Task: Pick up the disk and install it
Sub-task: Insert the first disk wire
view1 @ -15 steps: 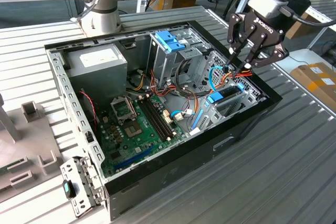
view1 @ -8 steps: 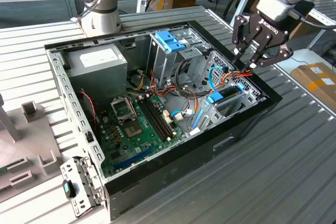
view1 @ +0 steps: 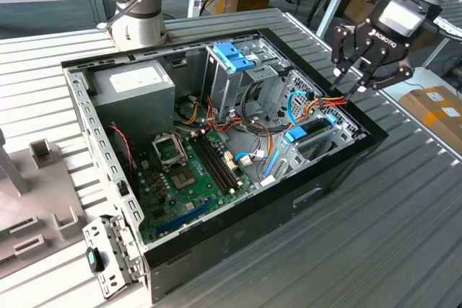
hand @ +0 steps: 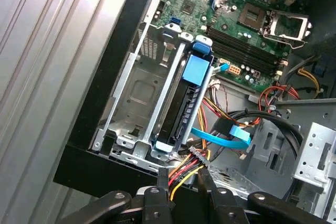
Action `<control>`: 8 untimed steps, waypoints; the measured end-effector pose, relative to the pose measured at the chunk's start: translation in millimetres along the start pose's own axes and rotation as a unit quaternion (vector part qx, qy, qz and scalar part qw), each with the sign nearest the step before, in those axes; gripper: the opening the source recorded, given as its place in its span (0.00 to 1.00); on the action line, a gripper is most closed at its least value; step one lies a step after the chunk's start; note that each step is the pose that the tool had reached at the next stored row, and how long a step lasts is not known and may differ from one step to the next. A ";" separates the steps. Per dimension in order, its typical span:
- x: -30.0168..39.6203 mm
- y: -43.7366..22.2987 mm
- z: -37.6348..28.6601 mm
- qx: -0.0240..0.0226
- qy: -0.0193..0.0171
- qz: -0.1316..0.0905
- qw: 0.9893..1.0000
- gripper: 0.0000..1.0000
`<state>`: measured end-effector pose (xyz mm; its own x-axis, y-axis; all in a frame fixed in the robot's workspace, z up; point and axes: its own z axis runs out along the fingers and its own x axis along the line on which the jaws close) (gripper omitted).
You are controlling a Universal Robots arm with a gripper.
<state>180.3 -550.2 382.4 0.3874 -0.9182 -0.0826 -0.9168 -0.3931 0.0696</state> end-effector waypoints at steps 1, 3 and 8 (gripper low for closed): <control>0.5 -1.2 0.0 -0.001 0.000 -0.008 1.000 0.36; 1.7 -4.0 -0.3 -0.002 0.001 -0.027 1.000 0.36; 3.1 -7.4 -0.5 -0.005 0.004 -0.061 0.998 0.36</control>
<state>188.3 -550.2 382.1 0.4961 -0.8642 -0.0840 -0.8623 -0.5017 0.0690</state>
